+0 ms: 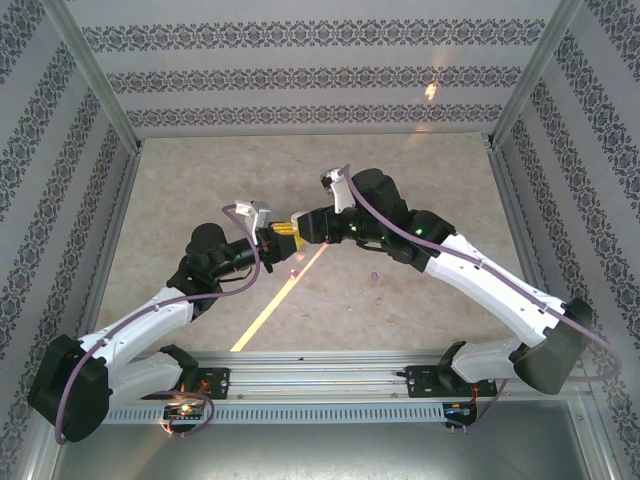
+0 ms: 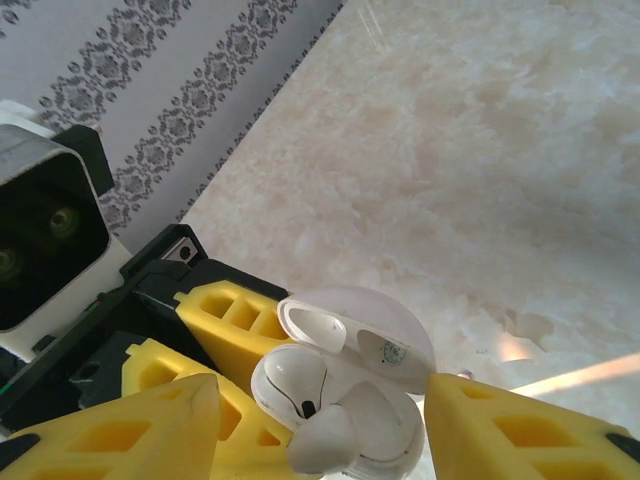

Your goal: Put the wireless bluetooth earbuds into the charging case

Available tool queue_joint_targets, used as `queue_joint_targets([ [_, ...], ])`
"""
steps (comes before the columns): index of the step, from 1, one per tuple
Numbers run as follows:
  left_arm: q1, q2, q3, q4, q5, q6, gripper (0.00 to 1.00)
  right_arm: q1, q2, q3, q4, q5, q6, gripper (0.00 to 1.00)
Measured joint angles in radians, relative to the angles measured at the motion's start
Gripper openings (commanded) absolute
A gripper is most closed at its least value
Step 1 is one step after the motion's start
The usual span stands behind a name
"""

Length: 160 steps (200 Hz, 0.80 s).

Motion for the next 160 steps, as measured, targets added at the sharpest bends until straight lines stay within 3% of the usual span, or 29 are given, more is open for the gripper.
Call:
queue_joint_targets([
  [58, 0.0, 0.005, 0.0, 0.004, 0.013, 0.0, 0.0, -0.019, -0.073, -0.002, -0.004, -0.01, 0.05, 0.56],
  [116, 0.0, 0.009, 0.006, -0.003, 0.023, 0.004, 0.0, 0.011, -0.095, -0.003, -0.072, 0.035, 0.124, 0.34],
  [160, 0.0, 0.003, 0.006, -0.013, 0.023, 0.008, 0.0, 0.036, -0.077, -0.003, -0.08, 0.04, 0.143, 0.33],
])
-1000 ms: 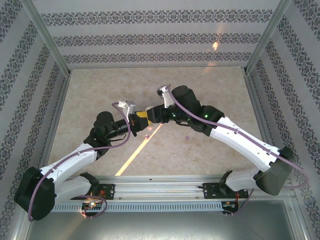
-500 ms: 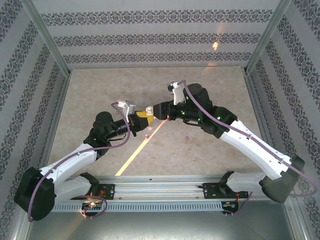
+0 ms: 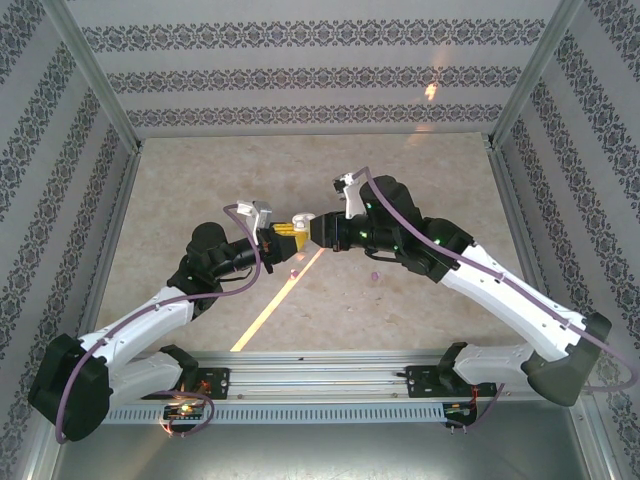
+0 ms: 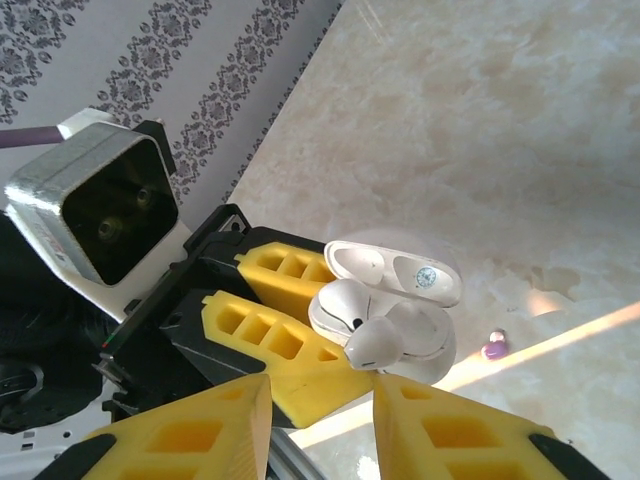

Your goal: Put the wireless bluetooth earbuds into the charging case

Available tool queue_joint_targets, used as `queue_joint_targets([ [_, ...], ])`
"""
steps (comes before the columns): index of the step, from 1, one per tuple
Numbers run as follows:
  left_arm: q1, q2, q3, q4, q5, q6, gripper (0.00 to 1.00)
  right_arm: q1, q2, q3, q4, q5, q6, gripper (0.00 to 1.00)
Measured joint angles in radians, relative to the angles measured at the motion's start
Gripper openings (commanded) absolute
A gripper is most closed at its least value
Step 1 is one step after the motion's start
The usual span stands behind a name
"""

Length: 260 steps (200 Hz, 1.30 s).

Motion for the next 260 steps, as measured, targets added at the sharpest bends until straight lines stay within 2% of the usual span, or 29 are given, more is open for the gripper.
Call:
queue_joint_targets([
  [65, 0.0, -0.029, 0.0, -0.008, 0.0, 0.0, 0.0, 0.0, 0.035, 0.0, 0.001, 0.002, 0.005, 0.38],
  [260, 0.0, -0.029, 0.0, -0.026, -0.002, 0.0, 0.0, -0.031, 0.05, 0.021, -0.045, 0.011, -0.022, 0.41],
])
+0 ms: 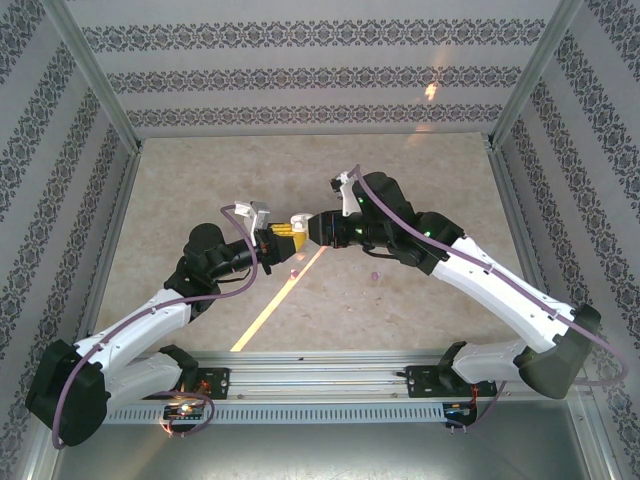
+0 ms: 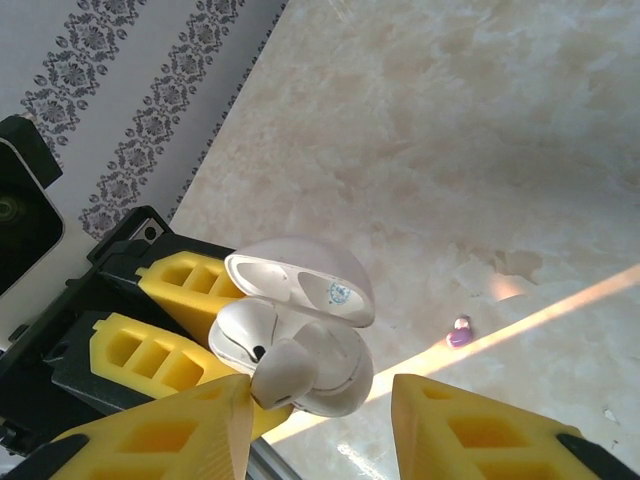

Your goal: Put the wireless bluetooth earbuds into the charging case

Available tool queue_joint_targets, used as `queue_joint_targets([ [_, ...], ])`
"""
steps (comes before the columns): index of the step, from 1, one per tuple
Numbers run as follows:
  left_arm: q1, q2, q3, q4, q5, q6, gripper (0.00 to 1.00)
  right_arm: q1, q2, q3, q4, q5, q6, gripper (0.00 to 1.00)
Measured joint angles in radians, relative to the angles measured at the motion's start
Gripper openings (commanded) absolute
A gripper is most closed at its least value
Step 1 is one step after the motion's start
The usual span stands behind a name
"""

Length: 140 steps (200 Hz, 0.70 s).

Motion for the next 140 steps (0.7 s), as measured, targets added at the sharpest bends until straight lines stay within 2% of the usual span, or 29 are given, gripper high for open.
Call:
queue_joint_targets([
  [113, 0.0, 0.0, 0.0, 0.003, 0.01, 0.0, 0.0, -0.012, -0.006, 0.0, -0.002, -0.013, 0.001, 0.38],
  [140, 0.0, 0.0, -0.001, 0.02, 0.035, 0.0, 0.0, -0.04, -0.037, -0.014, 0.0, -0.025, 0.002, 0.38],
])
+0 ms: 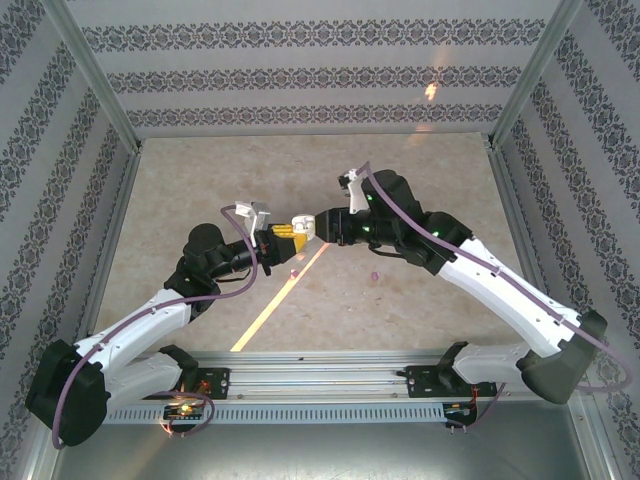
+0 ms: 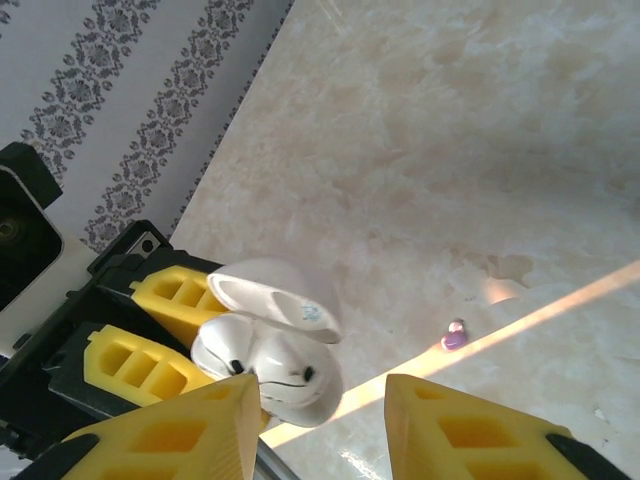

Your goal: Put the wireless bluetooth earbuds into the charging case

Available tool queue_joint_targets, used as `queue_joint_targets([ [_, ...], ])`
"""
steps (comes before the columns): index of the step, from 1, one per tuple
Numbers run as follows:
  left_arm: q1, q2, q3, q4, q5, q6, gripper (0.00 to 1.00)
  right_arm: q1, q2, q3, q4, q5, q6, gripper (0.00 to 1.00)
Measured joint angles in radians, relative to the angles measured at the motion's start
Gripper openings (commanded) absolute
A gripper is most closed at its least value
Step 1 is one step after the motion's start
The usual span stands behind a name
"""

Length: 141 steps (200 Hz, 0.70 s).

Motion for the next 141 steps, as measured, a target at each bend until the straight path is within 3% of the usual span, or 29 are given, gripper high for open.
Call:
queue_joint_targets([
  [28, 0.0, 0.003, 0.001, 0.017, 0.061, 0.011, 0.0, -0.071, -0.069, -0.039, 0.014, -0.036, 0.013, 0.39],
  [77, 0.0, 0.065, 0.043, 0.037, 0.186, 0.077, 0.02, -0.195, -0.16, -0.129, 0.113, -0.199, 0.09, 0.32],
  [141, 0.0, 0.175, 0.119, 0.048, 0.274, 0.164, 0.02, -0.212, -0.138, -0.224, 0.253, -0.352, 0.195, 0.35],
])
